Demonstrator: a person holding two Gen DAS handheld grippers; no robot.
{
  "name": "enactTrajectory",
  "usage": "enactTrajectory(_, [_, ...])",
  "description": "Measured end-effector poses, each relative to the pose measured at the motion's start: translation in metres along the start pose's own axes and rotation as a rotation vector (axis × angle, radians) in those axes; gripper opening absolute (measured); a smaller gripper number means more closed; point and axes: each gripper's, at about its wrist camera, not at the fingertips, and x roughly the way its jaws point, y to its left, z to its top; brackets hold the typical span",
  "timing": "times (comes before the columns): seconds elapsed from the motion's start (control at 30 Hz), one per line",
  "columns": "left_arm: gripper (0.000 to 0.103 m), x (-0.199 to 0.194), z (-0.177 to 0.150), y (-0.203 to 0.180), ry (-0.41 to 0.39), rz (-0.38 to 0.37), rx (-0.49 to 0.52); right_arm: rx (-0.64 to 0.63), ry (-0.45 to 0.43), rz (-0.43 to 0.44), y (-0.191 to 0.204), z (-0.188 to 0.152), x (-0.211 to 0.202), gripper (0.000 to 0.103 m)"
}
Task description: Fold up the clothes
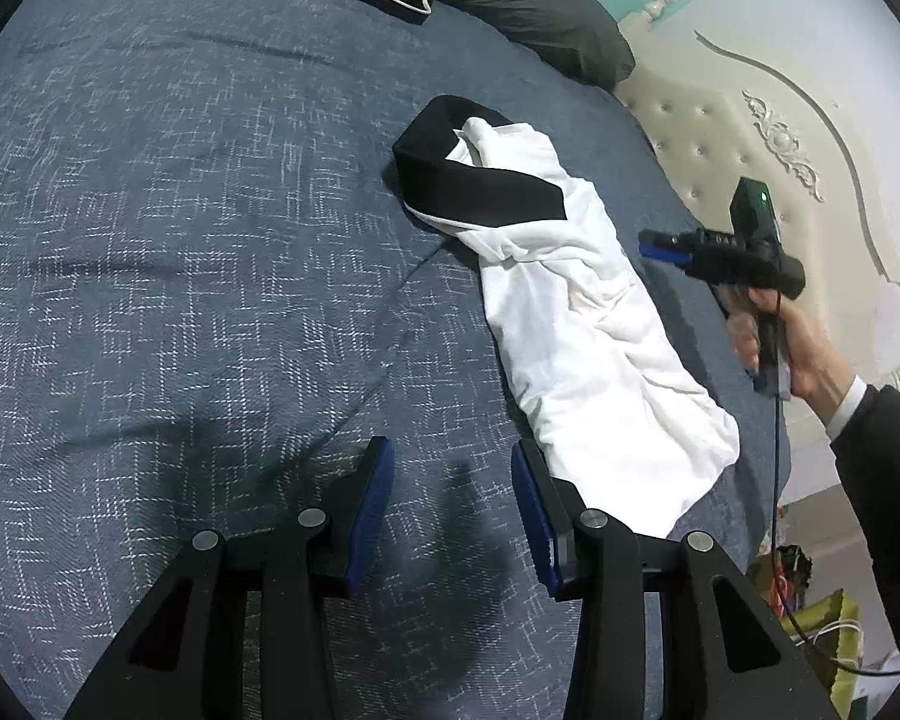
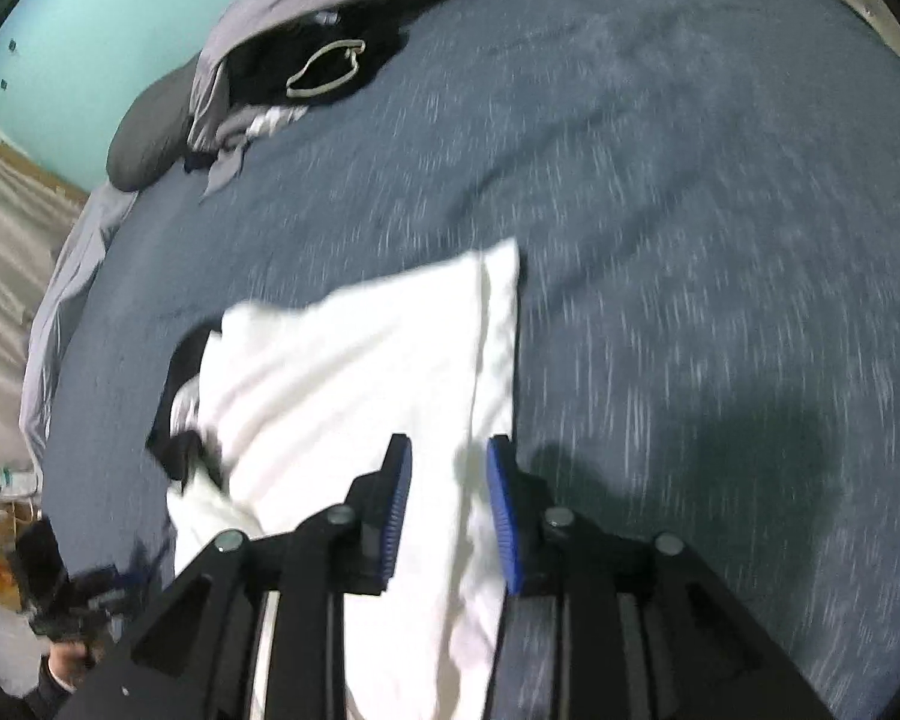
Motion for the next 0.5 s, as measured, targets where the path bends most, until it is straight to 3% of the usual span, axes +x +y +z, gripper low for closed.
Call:
enactTrajectory(0.23, [0.044, 0.001, -0.001, 0.002, 0.003, 0.005, 0.001, 0.01, 0.047, 0.018, 0.0, -0.023, 0.014, 0.024])
enactTrajectory(0.3, [0.044, 0.001, -0.001, 0.003, 0.003, 0.006, -0.003, 0.018, 0.049, 0.022, -0.002, -0.027, 0.018, 0.018])
enactTrajectory(0.37, [0.044, 0.001, -0.001, 0.004, 0.003, 0.008, -0.004, 0.019, 0.044, 0.021, -0.003, -0.029, 0.02, 0.006])
enactTrajectory(0.5, [0.044, 0.001, -0.001, 0.004, 0.004, 0.011, -0.006, 0.018, -0.002, 0.049, -0.005, -0.031, 0.011, 0.001])
